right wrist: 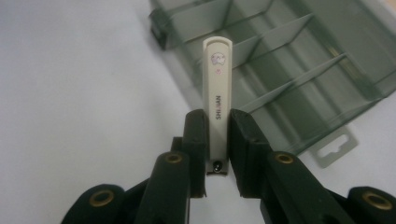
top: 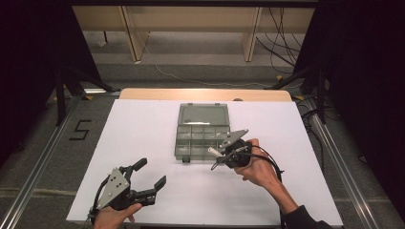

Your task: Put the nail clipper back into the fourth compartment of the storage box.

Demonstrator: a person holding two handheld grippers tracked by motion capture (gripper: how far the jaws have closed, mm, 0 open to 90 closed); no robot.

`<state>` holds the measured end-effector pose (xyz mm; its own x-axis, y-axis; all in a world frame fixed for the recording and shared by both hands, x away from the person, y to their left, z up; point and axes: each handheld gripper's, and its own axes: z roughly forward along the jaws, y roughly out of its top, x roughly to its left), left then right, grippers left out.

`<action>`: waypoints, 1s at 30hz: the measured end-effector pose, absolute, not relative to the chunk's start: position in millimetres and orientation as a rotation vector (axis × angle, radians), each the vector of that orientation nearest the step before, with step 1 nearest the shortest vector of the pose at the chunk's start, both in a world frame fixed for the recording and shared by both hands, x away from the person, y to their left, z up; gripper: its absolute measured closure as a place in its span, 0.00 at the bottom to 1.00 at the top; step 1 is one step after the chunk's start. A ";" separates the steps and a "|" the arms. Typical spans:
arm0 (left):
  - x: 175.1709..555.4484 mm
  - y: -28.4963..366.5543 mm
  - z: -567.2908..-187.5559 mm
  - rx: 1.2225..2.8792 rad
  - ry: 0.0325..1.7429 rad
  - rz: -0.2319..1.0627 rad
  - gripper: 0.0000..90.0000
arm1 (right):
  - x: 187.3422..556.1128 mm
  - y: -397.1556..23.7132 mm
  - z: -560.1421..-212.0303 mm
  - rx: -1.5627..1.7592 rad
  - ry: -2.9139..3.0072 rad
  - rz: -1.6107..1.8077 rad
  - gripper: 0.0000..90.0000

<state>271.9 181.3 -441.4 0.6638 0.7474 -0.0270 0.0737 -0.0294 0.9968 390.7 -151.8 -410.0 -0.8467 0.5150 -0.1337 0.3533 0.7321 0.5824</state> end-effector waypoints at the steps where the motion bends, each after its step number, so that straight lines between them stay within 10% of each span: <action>1: 271.9 181.1 -441.5 1.525 0.709 0.617 0.17 | 394.0 -153.4 -409.5 0.689 2.632 0.827 0.86; 30: 270.0 182.1 -440.8 1.528 0.726 0.617 0.17 | 458.0 -169.5 -424.9 0.948 2.388 0.998 0.86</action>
<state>270.0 182.1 -440.8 0.6565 0.7534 -0.0356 0.0862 -0.0281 0.9959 458.0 -169.5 -424.9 -0.6988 0.7102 -0.0858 0.4377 0.5193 0.7339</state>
